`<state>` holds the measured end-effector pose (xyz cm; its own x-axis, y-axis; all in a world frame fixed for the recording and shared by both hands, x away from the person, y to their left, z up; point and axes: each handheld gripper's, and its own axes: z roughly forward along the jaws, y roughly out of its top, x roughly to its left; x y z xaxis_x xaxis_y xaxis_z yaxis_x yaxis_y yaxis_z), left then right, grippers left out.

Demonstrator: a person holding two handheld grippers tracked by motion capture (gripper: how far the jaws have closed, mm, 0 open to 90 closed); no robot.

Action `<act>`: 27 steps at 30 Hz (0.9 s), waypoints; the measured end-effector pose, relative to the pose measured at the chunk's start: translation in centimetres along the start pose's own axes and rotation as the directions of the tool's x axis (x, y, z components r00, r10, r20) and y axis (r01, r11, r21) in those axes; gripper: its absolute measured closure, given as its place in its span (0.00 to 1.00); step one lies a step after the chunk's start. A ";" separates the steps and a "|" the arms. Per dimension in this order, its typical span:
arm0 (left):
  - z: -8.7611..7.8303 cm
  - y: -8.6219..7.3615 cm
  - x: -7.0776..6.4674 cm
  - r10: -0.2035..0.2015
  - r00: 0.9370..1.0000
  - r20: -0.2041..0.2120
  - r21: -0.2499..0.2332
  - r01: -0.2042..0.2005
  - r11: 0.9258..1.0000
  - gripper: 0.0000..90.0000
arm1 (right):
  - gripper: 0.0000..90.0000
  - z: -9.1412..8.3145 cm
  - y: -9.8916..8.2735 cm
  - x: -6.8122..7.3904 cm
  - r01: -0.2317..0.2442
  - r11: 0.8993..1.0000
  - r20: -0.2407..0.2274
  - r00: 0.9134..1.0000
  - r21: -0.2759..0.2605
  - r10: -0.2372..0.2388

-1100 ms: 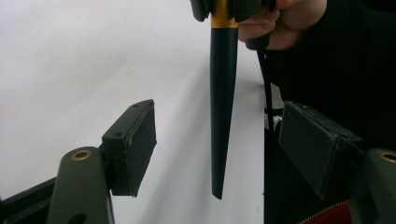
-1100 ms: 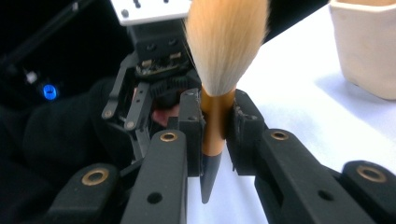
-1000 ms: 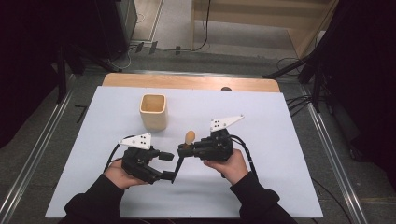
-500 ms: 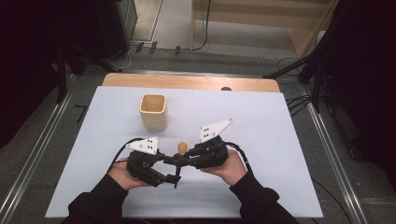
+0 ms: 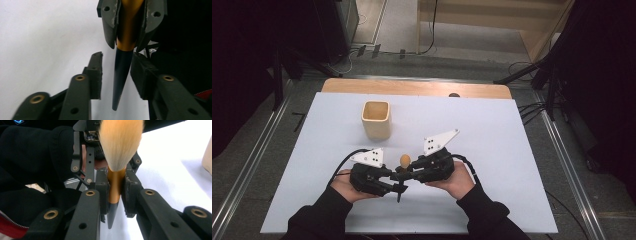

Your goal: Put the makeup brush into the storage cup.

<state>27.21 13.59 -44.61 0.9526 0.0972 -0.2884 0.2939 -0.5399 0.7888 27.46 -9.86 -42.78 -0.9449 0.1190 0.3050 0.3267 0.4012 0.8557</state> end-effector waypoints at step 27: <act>0.2 -0.1 0.1 -0.020 1.000 0.024 -0.076 0.022 0.997 0.86 | 0.87 0.0 0.0 -0.2 -0.018 0.999 -0.009 1.000 -0.032 0.018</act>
<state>27.23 13.52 -44.80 0.9444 0.0877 -0.3170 0.3196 -0.4726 0.8213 27.62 -9.87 -42.87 -0.9388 0.1181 0.3236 0.3440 0.3695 0.8632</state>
